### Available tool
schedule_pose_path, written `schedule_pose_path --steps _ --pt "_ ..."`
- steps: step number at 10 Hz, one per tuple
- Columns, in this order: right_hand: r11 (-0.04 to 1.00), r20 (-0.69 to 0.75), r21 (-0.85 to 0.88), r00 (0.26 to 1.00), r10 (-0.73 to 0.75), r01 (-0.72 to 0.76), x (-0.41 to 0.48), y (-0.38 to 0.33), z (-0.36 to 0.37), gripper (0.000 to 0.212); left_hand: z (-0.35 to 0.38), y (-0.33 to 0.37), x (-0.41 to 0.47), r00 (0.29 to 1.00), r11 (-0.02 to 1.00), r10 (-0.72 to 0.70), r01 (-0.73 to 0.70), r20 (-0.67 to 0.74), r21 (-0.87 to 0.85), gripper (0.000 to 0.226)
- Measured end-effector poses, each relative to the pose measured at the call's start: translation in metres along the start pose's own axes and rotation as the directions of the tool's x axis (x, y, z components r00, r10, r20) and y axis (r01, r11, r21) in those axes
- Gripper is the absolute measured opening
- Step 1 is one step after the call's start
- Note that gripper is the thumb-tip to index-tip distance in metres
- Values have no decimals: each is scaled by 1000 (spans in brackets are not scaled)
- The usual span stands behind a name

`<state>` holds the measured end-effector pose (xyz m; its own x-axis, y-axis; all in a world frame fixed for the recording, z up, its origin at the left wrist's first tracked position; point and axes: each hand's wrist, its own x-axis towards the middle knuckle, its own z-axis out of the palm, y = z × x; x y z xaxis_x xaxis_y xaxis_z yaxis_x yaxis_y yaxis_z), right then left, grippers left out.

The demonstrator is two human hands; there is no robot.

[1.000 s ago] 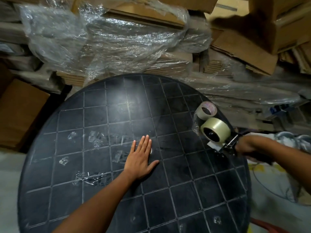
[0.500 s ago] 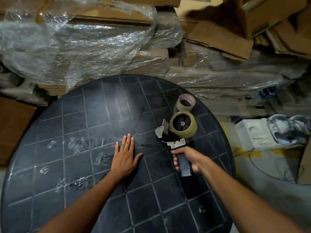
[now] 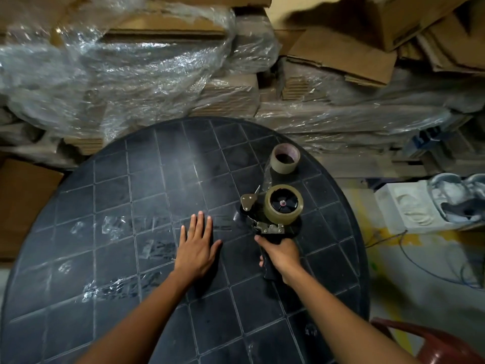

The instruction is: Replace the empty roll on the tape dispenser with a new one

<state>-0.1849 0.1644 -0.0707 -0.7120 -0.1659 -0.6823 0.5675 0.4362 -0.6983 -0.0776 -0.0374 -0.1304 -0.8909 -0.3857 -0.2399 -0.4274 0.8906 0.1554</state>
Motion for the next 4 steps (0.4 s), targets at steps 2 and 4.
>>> schedule_pose_path --steps 2,4 --pt "814 -27 -577 994 -103 68 -13 -13 -3 67 -26 -1 2 995 999 22 -20 100 -29 72" --pt "359 18 -914 903 -429 189 -81 -86 1 42 -116 -7 -18 979 986 113 -133 -172 -104 79"
